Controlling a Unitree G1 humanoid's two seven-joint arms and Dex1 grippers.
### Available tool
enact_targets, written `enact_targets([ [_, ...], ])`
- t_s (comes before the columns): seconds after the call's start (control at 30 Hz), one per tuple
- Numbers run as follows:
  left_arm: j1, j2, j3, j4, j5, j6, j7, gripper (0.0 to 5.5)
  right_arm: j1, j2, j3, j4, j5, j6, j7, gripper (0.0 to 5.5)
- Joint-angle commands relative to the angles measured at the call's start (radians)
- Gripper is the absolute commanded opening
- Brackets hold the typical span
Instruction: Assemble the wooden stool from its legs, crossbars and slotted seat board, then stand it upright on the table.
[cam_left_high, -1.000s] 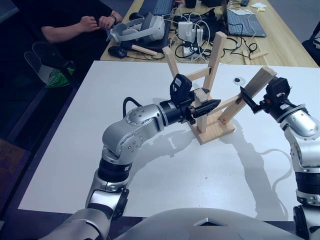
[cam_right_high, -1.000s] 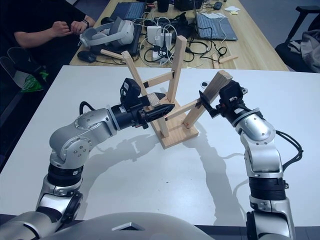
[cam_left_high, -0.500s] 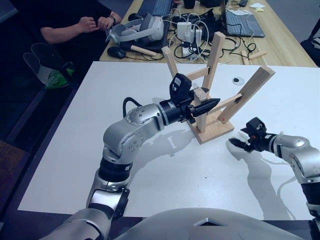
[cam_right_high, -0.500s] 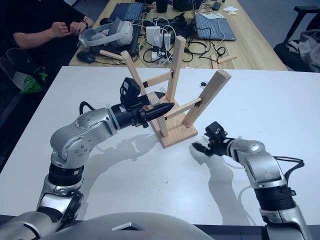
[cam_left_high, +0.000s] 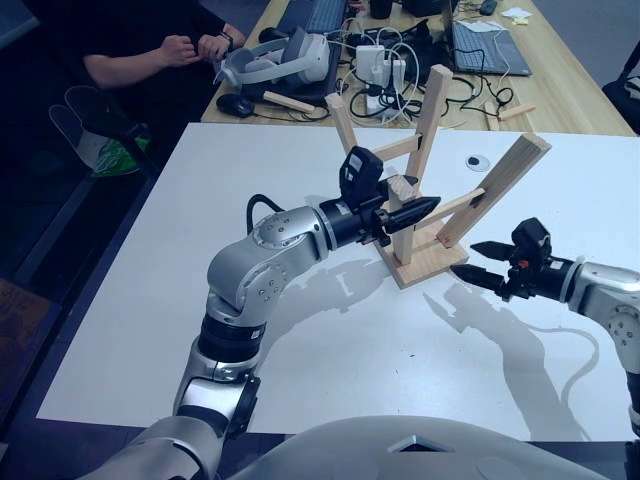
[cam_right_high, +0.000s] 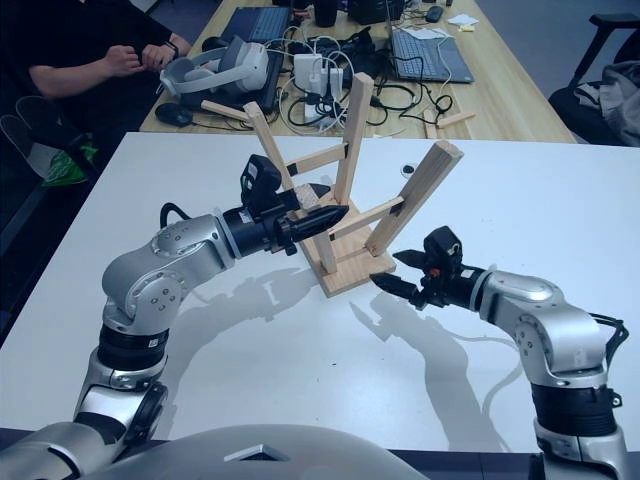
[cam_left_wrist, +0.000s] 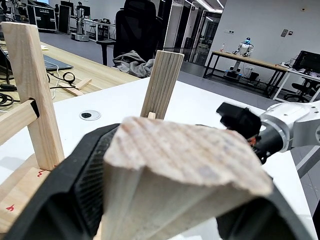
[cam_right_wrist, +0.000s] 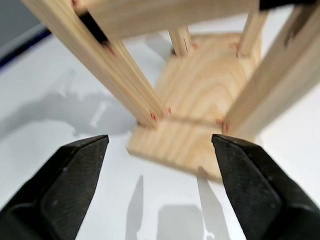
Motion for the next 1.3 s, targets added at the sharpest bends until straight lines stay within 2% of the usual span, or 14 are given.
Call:
enact_targets([
  [0.03, 0.023, -0.001, -0.001, 0.035, 0.005, 0.023, 0.001, 2.45, -0.196, 0.105, -0.112, -0.051, 0.189, 0.065, -0.148, 3.49],
  [0.13, 0.027, -0.018, 0.020, 0.023, -0.023, 0.012, -0.006, 2.45, -0.331, 0.173, -0.096, -0.015, 0.121, -0.018, -0.297, 2.99],
  [0.23, 0.021, -0.030, 0.028, 0.016, -0.037, 0.013, -0.013, 2.45, -0.398, 0.143, 0.022, 0.078, -0.036, -0.058, -0.360, 2.37],
  [0.4, 0.023, -0.031, 0.034, 0.016, -0.022, 0.018, -0.005, 2.46, -0.154, -0.084, 0.336, 0.091, -0.149, 0.102, -0.201, 1.56],
  [0.47, 0.026, -0.037, 0.032, 0.015, -0.017, 0.021, 0.001, 2.46, -0.093, -0.103, 0.370, 0.146, -0.189, 0.102, -0.204, 1.27],
  [0.57, 0.027, -0.046, 0.029, 0.019, -0.004, 0.020, 0.014, 2.46, -0.112, -0.083, 0.352, 0.198, -0.216, 0.059, -0.239, 0.90],
  [0.8, 0.018, -0.051, -0.005, 0.038, 0.057, -0.017, 0.031, 2.45, -0.167, 0.074, 0.205, 0.163, -0.211, -0.213, -0.327, 0.02],
  [0.97, 0.014, -0.035, -0.025, 0.046, 0.085, -0.023, 0.025, 2.45, -0.267, 0.163, 0.129, 0.160, -0.224, -0.327, -0.400, 0.02],
  [1.1, -0.003, -0.038, -0.065, 0.080, 0.149, -0.051, 0.045, 2.45, -0.393, 0.212, 0.096, 0.173, -0.238, -0.345, -0.464, 0.02],
  [1.23, -0.006, -0.046, -0.083, 0.085, 0.164, -0.050, 0.047, 2.45, -0.469, 0.214, 0.087, 0.179, -0.220, -0.278, -0.472, 0.02],
  [1.3, -0.006, -0.045, -0.080, 0.088, 0.168, -0.046, 0.050, 2.45, -0.425, 0.173, 0.121, 0.187, -0.212, -0.173, -0.435, 0.02],
])
